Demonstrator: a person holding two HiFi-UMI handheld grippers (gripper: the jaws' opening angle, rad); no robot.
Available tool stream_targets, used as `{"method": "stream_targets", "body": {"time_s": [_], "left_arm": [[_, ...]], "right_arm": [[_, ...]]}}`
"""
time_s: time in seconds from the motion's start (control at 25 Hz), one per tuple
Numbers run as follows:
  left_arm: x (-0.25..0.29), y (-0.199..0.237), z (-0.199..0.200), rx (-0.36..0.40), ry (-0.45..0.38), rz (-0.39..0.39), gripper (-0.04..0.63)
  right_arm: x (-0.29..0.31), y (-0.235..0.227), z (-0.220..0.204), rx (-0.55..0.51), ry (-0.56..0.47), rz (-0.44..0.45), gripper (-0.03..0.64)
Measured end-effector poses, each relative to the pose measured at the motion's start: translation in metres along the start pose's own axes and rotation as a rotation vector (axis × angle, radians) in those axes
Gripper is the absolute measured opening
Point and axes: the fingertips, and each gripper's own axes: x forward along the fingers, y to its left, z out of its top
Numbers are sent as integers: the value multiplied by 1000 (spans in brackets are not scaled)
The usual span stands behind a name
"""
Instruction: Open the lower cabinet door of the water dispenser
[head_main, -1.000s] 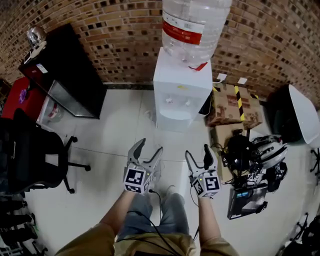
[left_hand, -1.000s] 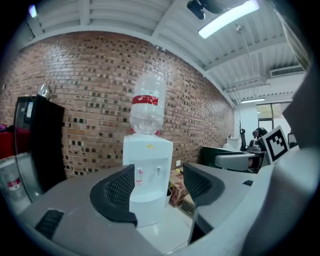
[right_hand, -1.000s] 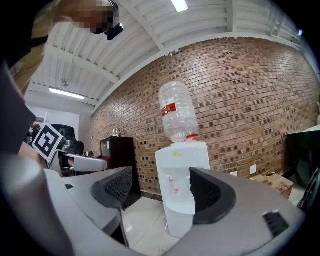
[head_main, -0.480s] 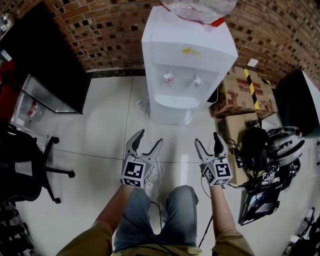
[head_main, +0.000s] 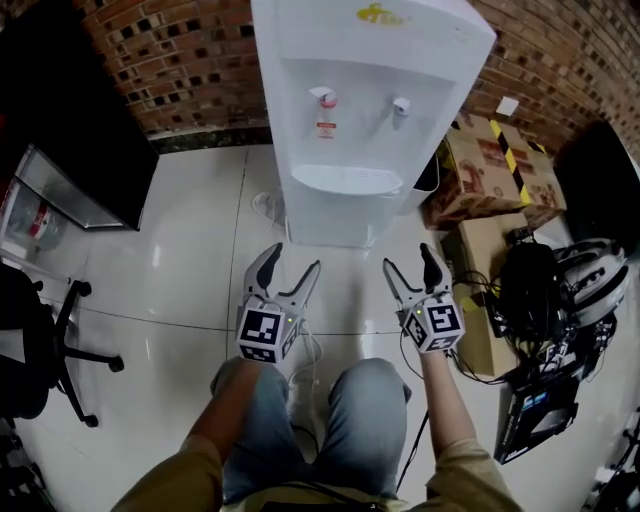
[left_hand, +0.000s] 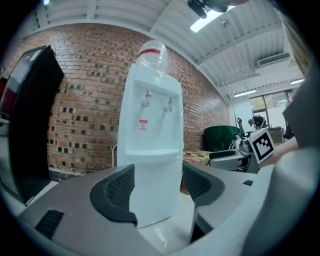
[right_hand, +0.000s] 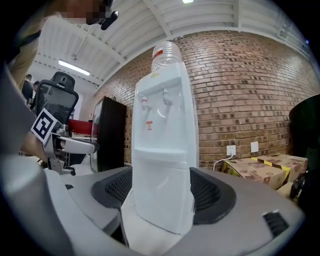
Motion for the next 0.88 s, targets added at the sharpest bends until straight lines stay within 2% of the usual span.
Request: {"method": "stream_targets", "body": {"time_s": [0.12,0.24,0.4,0.52,0.6,0.72,0.88], "left_arm": [[-1,0,-4,7,9,-7,307],[-3,-3,4,10,5,-20,307],[-2,-7,6,23,-7,-33,307],[-1,-7,-1,14,1,-25,307],[-1,-10,-4,2,6,-24,307],[0,-13,-4,2,8,-26,307],[2,-14,-3,9,10,-14,307]], "right_arm": [[-8,-19,-11,-28,34,33,374],[-23,-62,-12,-46,81,13,374],[-40,-124,-8,-213,173,18,374],[-43,-158,10,-250,196,42,374],[-44,-177,17,-239,215,59,374],[-34,-203,16,-146,228,60,374],[-3,-208,4,-59,223,89,374]]}}
